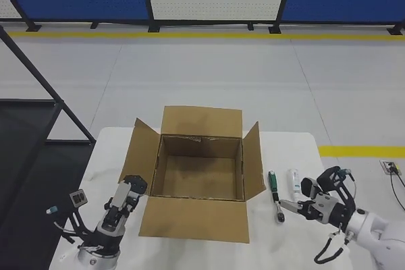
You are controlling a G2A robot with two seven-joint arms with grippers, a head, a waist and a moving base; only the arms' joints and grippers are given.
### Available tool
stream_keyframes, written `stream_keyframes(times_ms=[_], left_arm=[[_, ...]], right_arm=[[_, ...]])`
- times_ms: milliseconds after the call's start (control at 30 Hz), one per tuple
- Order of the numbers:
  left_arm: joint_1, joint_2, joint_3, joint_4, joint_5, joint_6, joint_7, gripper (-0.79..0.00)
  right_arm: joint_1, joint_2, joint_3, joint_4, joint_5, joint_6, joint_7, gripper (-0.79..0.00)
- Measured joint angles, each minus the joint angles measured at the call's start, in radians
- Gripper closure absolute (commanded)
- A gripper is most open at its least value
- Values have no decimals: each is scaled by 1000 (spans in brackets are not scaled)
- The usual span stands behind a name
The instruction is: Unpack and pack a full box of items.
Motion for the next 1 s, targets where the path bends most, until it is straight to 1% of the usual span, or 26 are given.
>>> stream_keyframes(times_ms=[133,333,400,500,533,600,633,667,700,733,867,933,1000], left_arm=[[37,3,-54,-12,-40,-23,-25,-785],[37,3,-52,-12,-39,-23,-25,-785],[37,3,-52,-12,-39,-23,-25,-785],[30,3,-41,-14,-9,-15,-26,-785],[27,2,-34,-14,3,-11,-17,-785],[21,-1,-22,-13,6,0,20,-785],[20,-3,-21,-13,4,4,38,-785],[19,-4,-23,-12,0,7,56,-785],[19,-6,-29,-13,-9,8,79,-785],[21,-7,-37,-14,-16,6,96,-785],[42,-11,-88,-17,-71,-10,167,-785],[53,-12,-113,-17,-87,-6,192,-785],[54,-12,-115,-16,-86,-4,194,-785]], right_arm=[[1,0,-1,0,-4,1,-1,-785],[-1,0,-3,3,-3,2,-4,-785],[4,-2,-30,51,12,15,-41,-785],[42,-5,-77,151,14,51,-122,-785],[56,-7,-91,180,25,69,-143,-748],[93,-8,-119,246,62,99,-167,-542],[109,-9,-128,273,70,114,-175,-354],[126,-9,-140,299,77,128,-182,-308],[147,-10,-157,333,90,135,-186,-15],[163,-11,-169,361,101,138,-186,0],[227,-10,-214,455,124,124,-159,0],[244,-7,-225,473,113,107,-155,0],[248,-5,-230,470,99,102,-151,0]])
